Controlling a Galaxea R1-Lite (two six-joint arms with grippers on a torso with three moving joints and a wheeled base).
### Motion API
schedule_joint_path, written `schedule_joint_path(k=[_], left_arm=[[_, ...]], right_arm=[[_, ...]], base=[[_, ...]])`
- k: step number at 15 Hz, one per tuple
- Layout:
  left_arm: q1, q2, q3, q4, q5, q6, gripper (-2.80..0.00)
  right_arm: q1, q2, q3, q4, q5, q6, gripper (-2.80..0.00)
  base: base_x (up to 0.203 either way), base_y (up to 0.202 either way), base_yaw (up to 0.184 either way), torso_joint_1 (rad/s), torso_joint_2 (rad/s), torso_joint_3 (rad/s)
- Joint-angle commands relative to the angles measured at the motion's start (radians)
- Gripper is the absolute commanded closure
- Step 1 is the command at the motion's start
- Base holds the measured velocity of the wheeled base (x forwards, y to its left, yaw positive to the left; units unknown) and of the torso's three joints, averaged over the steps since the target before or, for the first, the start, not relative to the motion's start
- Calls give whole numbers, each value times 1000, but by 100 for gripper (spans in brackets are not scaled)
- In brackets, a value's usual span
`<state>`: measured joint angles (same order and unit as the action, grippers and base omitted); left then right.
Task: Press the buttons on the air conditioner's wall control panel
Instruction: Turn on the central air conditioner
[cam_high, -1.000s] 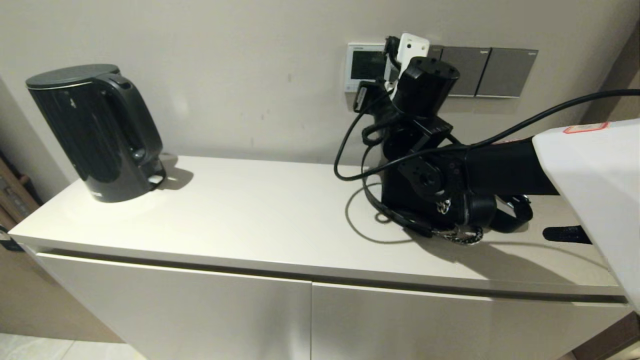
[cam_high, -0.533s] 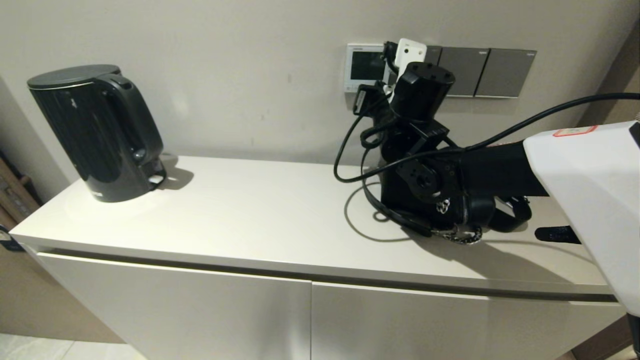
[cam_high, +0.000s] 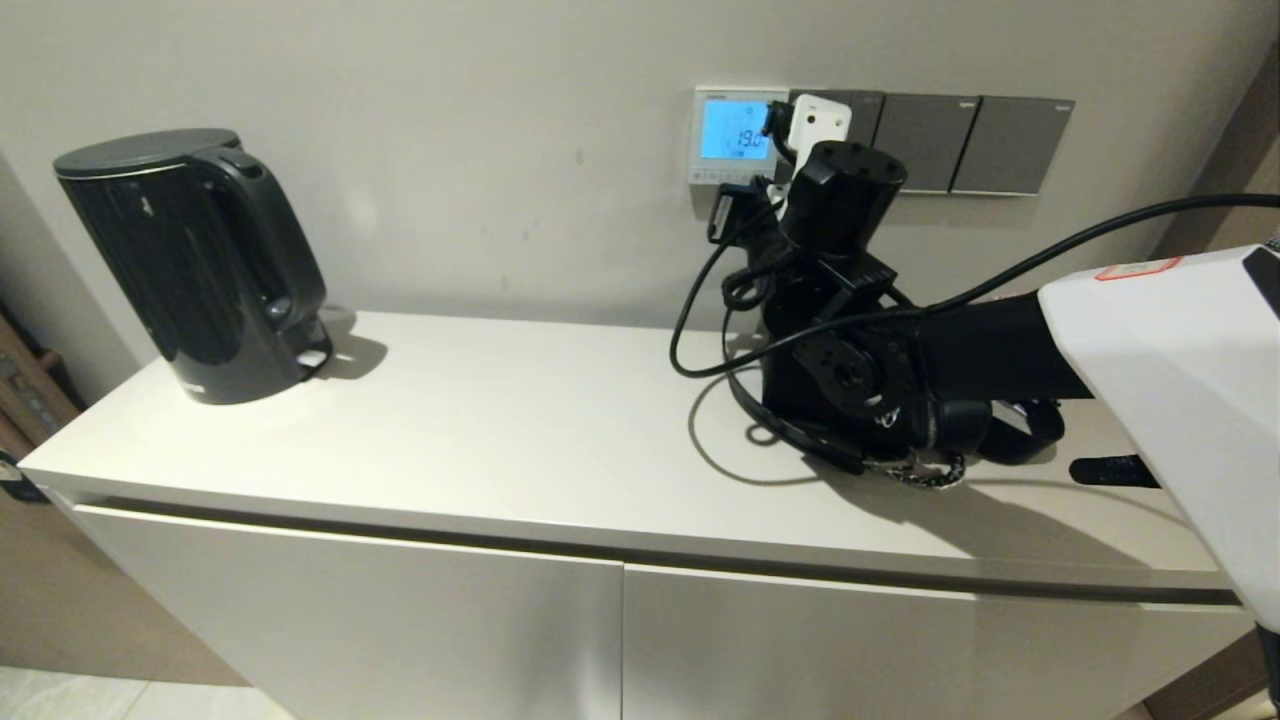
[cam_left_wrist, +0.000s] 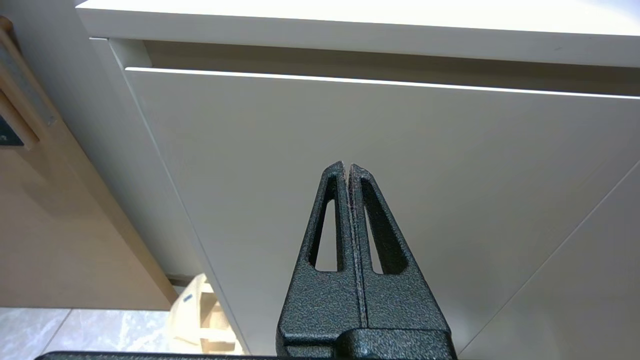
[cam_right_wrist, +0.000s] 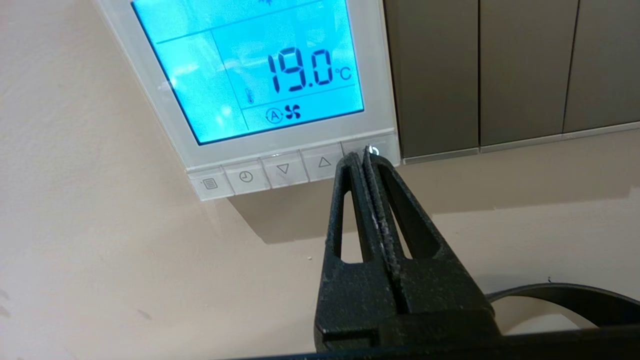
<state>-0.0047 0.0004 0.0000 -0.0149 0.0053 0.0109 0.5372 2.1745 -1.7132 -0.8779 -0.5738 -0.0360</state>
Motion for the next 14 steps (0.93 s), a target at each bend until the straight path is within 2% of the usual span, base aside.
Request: schedule_joint_path(k=[1,8,14], left_arm=[[0,0,2,0,1,0,0],[0,0,2,0,1,0,0],[0,0,2,0,1,0,0]], right_arm=[[1,-7,1,-6,-3,1,0],[22,-44,30,-15,-9,-3,0],[36,-19,10,-15,-8,-38,0]], base=[[0,0,0,0,0,0],[0,0,0,0,0,0],[0,0,0,0,0,0]])
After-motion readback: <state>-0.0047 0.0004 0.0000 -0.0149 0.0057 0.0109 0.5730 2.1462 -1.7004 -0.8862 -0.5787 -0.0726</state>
